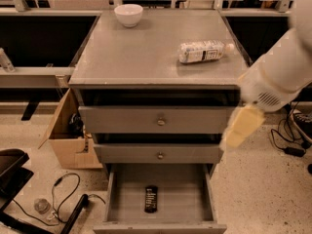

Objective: Pick rxbar chocolate from bottom drawer and place on counter

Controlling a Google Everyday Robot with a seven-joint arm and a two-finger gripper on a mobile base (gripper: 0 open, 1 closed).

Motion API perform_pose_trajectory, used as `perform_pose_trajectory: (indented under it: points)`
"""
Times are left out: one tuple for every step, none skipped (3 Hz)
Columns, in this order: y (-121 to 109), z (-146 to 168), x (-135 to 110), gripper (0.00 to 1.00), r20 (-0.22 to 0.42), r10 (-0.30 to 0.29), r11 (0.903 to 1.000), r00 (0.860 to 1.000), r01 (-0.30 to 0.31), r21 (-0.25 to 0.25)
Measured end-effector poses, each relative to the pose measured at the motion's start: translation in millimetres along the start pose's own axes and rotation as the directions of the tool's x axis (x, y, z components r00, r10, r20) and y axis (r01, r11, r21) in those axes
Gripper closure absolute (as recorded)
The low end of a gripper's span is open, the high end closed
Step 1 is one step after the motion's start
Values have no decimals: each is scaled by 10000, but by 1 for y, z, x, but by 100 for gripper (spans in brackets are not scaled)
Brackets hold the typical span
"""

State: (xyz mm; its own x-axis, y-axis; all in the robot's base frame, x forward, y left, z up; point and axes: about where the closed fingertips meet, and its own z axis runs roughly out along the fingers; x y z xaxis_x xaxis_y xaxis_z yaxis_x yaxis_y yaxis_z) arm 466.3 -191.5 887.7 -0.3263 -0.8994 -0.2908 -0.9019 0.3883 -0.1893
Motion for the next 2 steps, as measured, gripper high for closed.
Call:
perform_pose_trajectory:
  points:
    - [15, 99, 17, 0, -206, 1617, 9851, 9866, -1627, -551]
    - [22, 173, 33, 0, -507, 2686, 9623, 9619, -2703, -294]
